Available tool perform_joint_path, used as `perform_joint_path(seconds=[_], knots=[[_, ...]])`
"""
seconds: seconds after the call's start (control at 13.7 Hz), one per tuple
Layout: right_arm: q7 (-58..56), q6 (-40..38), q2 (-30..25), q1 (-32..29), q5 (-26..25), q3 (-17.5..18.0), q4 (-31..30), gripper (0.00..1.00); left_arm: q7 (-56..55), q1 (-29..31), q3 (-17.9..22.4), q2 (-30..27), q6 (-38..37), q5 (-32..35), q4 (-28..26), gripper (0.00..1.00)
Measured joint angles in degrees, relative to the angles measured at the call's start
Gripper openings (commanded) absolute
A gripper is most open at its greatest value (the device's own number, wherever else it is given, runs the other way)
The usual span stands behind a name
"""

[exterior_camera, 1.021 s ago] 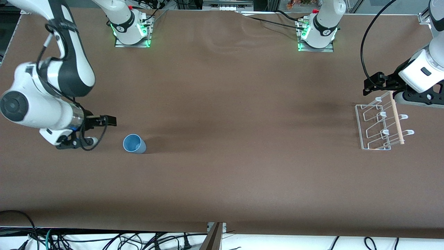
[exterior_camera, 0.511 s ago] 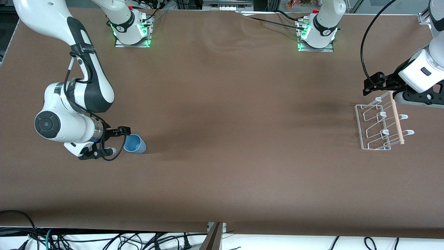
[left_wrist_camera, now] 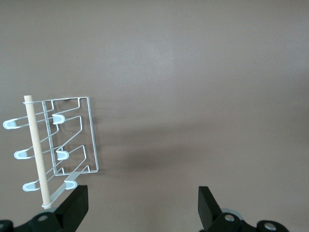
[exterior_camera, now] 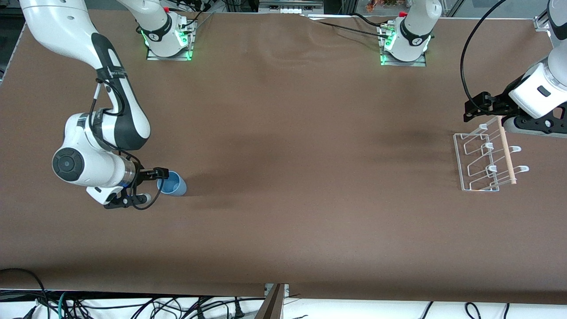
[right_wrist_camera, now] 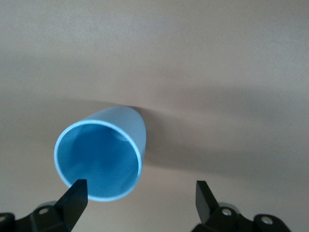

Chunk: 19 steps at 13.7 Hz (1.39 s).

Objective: Transfer cup to left arm and place on rack
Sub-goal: 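Close the right gripper on the blue cup's side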

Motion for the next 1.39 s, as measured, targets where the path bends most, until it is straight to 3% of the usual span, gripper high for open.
perform_joint_path(seconds=[0.58,0.73,0.8,0.88,0.95,1.39], knots=[[1.8,2.0,4.1,0.1,0.0,0.0,2.1,0.95,0.0,0.0,0.0,0.0,0.0,0.0,0.0,1.0],[2.8,2.5,5.1,0.7,0.0,0.0,2.1,0.4,0.0,0.0,0.0,0.0,0.0,0.0,0.0,1.0],[3.6,2.7,5.6,1.1,0.0,0.0,2.1,0.2,0.0,0.0,0.0,0.0,0.0,0.0,0.0,1.0],[4.3,3.1,6.1,1.4,0.0,0.1,2.1,0.07,0.0,0.0,0.0,0.0,0.0,0.0,0.0,1.0],[4.7,3.4,6.4,1.5,0.0,0.0,2.1,0.0,0.0,0.0,0.0,0.0,0.0,0.0,0.0,1.0],[5.1,5.5,6.5,1.5,0.0,0.0,2.2,0.0,0.0,0.0,0.0,0.0,0.0,0.0,0.0,1.0]])
